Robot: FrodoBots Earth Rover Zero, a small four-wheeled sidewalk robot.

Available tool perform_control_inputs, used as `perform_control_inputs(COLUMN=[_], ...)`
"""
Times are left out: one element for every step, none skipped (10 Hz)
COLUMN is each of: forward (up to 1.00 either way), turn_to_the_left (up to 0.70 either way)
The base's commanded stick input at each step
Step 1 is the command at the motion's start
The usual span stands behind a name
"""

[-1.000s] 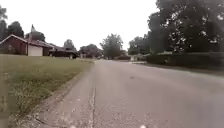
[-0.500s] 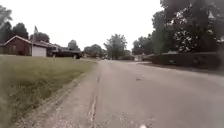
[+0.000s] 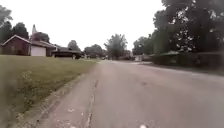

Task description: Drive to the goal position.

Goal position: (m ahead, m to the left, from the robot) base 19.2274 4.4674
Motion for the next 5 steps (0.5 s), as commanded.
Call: perform_control_inputs(forward=[0.7,0.7,0.7,0.7,0.7], turn_to_the_left=[0.0,0.0,0.0,0.0,0.0])
